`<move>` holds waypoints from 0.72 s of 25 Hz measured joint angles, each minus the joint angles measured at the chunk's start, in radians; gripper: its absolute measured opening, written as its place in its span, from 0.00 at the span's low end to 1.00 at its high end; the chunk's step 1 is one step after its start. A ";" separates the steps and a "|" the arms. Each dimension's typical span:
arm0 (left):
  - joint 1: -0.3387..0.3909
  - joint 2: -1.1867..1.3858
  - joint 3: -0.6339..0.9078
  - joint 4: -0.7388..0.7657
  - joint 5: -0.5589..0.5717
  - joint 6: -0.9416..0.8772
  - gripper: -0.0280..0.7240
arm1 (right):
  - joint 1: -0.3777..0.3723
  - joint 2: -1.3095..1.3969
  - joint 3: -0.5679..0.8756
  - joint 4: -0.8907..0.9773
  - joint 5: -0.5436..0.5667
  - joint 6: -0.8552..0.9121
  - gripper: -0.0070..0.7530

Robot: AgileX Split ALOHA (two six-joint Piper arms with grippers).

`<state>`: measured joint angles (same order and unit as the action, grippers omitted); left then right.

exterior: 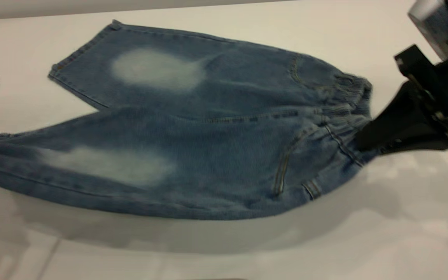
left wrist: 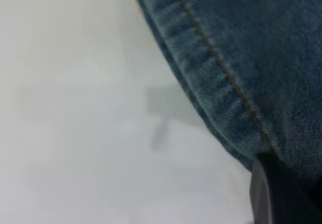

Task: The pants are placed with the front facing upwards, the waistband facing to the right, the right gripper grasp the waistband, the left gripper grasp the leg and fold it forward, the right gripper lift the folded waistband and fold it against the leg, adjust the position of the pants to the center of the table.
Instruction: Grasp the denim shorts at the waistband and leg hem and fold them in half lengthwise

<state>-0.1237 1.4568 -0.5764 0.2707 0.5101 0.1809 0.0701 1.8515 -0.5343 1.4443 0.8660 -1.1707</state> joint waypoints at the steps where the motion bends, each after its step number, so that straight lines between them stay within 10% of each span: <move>1: -0.009 -0.042 0.000 -0.001 0.035 -0.001 0.10 | 0.000 -0.031 0.030 -0.001 0.001 0.008 0.07; 7: -0.037 -0.279 0.001 -0.008 0.217 -0.004 0.10 | 0.000 -0.222 0.158 -0.028 0.015 0.113 0.07; 18: -0.037 -0.139 -0.180 0.160 -0.001 -0.141 0.10 | 0.000 -0.221 0.112 0.116 -0.034 0.234 0.07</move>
<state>-0.1605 1.3175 -0.7568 0.4307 0.5087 0.0401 0.0701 1.6309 -0.4227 1.5601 0.8324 -0.9370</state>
